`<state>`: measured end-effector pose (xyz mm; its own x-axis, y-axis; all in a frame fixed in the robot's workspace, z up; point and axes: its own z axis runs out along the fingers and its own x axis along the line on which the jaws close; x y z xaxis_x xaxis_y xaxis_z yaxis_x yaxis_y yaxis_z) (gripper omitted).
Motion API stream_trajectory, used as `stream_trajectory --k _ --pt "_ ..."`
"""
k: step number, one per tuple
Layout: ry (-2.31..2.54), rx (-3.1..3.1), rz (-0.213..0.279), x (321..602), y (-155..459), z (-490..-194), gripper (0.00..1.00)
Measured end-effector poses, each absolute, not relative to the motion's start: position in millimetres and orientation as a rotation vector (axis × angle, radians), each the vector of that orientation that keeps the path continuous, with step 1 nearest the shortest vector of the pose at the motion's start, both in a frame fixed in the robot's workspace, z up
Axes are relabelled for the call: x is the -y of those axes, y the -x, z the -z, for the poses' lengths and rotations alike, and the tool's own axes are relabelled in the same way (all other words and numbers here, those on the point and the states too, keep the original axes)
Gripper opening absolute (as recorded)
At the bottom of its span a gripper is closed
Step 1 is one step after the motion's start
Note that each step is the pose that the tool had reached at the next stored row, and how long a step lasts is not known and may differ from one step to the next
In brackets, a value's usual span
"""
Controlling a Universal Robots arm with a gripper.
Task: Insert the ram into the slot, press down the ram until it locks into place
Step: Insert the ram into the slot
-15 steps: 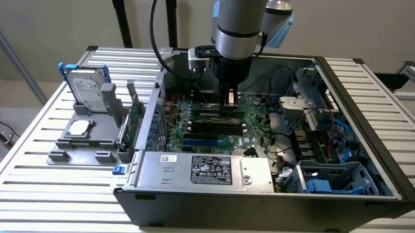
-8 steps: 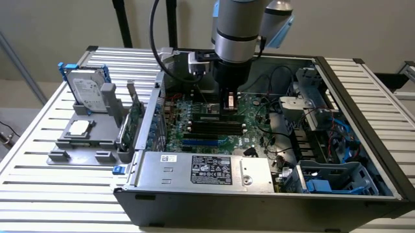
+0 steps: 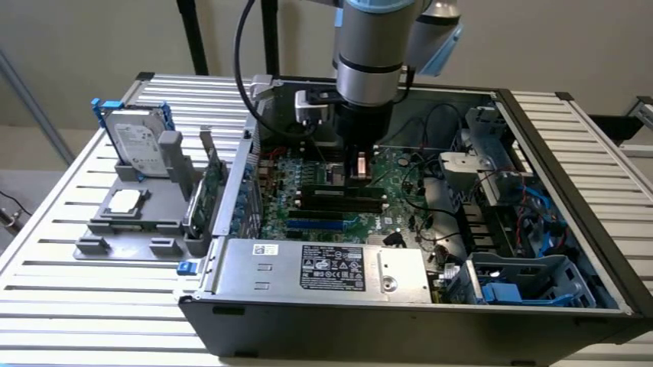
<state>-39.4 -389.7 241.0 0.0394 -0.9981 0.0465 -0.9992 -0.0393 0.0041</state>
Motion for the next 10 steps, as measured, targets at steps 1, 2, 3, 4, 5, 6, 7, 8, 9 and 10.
stream_trajectory --k 1,2,3,4,5,6,7,8,9,10 --pt "-2.236 2.153 -0.051 389.5 39.6 -239.7 0.14" --pt "-2.234 2.152 -0.054 389.2 39.7 -238.8 0.14" --pt "-2.233 2.152 -0.055 389.0 39.6 -238.0 0.14" --pt "-2.232 2.152 -0.056 388.7 39.6 -237.5 0.14" --pt "-2.232 2.152 -0.056 388.5 39.7 -237.1 0.14" --pt "-2.232 2.152 -0.057 388.4 39.7 -236.7 0.14" --pt "-2.233 2.153 -0.057 388.4 39.8 -236.2 0.14" --pt "-2.233 2.153 -0.058 388.3 39.8 -235.6 0.14" --pt "-2.234 2.153 -0.059 388.3 39.8 -234.9 0.14" --pt "-2.234 2.154 -0.060 388.3 39.8 -234.3 0.14"
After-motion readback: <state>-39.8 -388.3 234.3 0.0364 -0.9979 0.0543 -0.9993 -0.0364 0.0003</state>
